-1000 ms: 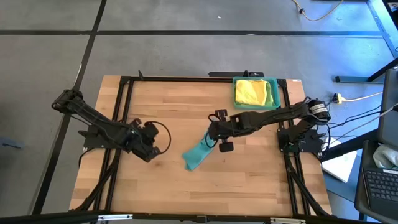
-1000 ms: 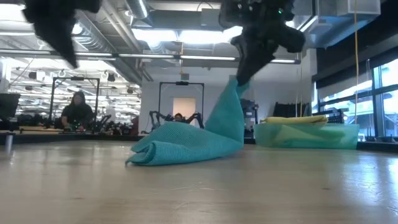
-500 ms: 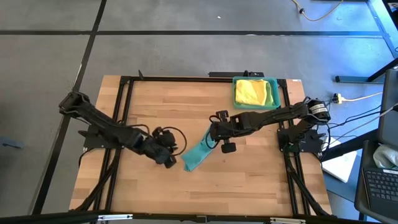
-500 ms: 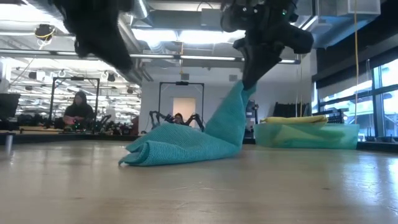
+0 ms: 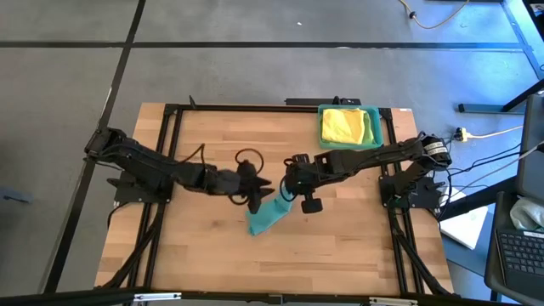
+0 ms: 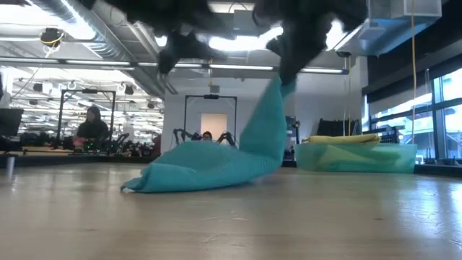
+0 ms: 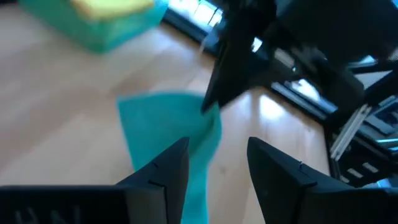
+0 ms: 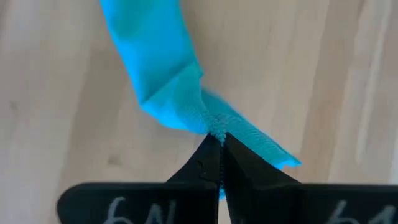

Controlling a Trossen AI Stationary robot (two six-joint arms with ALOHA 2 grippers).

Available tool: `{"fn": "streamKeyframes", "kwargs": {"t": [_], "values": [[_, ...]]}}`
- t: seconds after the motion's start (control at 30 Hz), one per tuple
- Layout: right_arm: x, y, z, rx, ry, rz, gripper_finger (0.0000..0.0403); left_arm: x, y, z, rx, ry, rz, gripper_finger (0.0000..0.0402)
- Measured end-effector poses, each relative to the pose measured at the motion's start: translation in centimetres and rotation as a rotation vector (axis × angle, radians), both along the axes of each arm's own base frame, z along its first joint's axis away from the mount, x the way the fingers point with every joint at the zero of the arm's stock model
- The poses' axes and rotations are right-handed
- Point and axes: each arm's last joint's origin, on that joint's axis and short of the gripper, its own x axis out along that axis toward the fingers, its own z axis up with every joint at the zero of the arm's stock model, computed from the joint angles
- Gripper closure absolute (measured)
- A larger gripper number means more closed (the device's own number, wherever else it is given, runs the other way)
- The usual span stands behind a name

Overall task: Fold microfiber towels
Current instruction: Fold the blue microfiber cloth

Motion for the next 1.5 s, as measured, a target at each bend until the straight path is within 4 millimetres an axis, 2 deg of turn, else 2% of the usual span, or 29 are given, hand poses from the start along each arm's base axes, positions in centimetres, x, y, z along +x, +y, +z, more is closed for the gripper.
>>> {"fn": "streamKeyframes", "kwargs": {"t": [0.27,0.43,0.53,0.63,0.97,1.3,1.5], "values": [[1.3,-0.1,4.8,0.041,-0.161,-0.023,0.0395,1.4,2.4,3.0,0.086,-0.034,-0.065,0.0248],[1.3,-1.0,5.2,0.068,-0.161,-0.100,0.0395,1.9,3.0,4.9,0.102,-0.034,-0.100,0.0248],[1.2,-1.5,5.1,0.083,-0.145,-0.136,0.0395,1.9,3.0,5.5,0.120,0.031,-0.123,0.0248],[1.3,-1.7,5.1,0.097,-0.148,-0.160,0.0395,1.6,2.9,5.4,0.134,0.114,-0.146,0.0248],[1.5,-2.0,5.4,0.165,-0.171,-0.189,0.0395,1.7,2.9,5.5,0.126,0.101,-0.150,0.0248],[1.6,-2.4,5.3,0.185,-0.176,-0.216,0.0395,3.5,2.5,3.6,0.111,0.114,-0.146,0.0248],[1.6,-2.6,5.3,0.184,-0.169,-0.222,0.0395,3.5,2.5,3.3,0.119,0.140,-0.133,0.0250]]}}
